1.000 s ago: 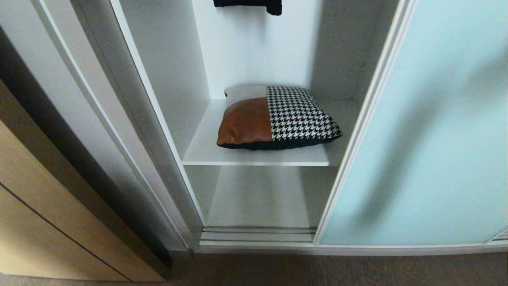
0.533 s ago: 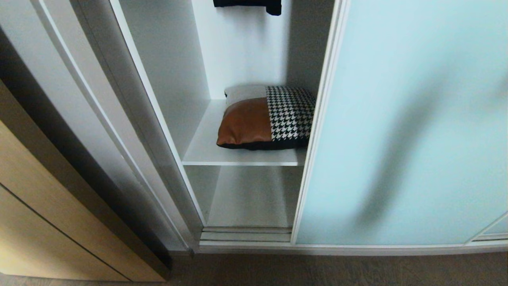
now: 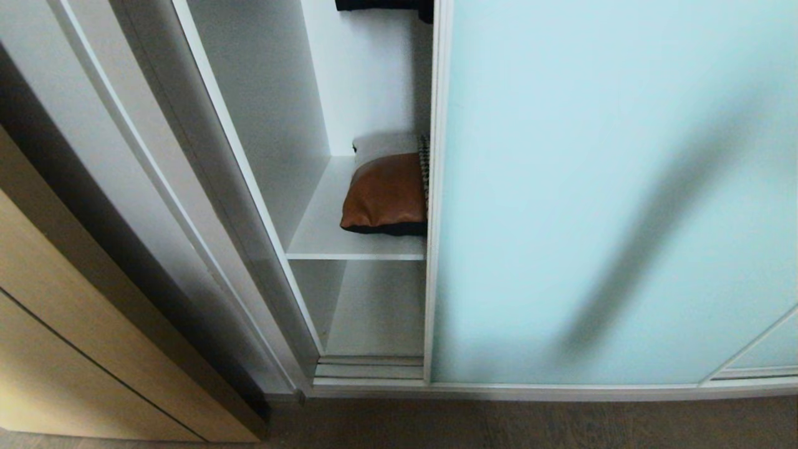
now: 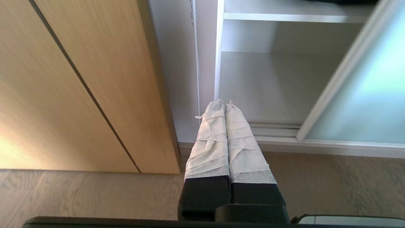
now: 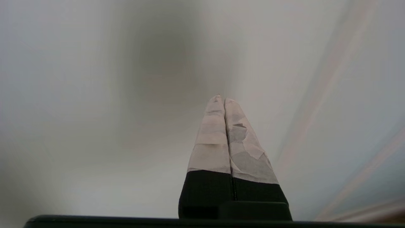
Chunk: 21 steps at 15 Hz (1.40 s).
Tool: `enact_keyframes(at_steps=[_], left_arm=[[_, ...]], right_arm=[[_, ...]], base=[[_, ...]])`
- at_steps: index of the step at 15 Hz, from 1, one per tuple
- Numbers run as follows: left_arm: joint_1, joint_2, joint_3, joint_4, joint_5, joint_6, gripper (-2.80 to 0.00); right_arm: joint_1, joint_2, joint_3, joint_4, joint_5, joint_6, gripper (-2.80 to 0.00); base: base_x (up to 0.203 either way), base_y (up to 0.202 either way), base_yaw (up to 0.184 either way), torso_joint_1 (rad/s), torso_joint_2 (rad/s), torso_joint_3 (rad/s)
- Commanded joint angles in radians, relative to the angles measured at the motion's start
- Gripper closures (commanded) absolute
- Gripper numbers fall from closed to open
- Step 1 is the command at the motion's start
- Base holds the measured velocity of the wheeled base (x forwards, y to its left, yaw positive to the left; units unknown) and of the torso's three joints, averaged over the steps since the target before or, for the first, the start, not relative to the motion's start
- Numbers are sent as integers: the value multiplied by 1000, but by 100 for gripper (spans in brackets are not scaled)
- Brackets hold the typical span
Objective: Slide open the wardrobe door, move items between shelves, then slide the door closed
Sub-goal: Close the door
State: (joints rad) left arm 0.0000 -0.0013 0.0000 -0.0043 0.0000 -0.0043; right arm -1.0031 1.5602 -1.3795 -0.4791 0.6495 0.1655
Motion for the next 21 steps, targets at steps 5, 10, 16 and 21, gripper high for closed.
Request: enact_keyframes(at_steps=[5, 10, 16, 21], left_arm=[[0, 1, 2, 0, 0, 0, 0], [0, 1, 2, 0, 0, 0, 0], [0, 1, 2, 0, 0, 0, 0], [0, 1, 2, 0, 0, 0, 0]], right_arm=[[-39, 207, -204, -6, -63, 1, 0], [-37, 391, -389, 3, -114, 4, 0], [26, 510, -524, -7, -95, 128, 0], [92, 500, -510, -7, -53, 162, 0]], base=[[0, 0, 0, 0, 0, 0], [0, 0, 0, 0, 0, 0], [0, 0, 0, 0, 0, 0], [0, 0, 0, 0, 0, 0]])
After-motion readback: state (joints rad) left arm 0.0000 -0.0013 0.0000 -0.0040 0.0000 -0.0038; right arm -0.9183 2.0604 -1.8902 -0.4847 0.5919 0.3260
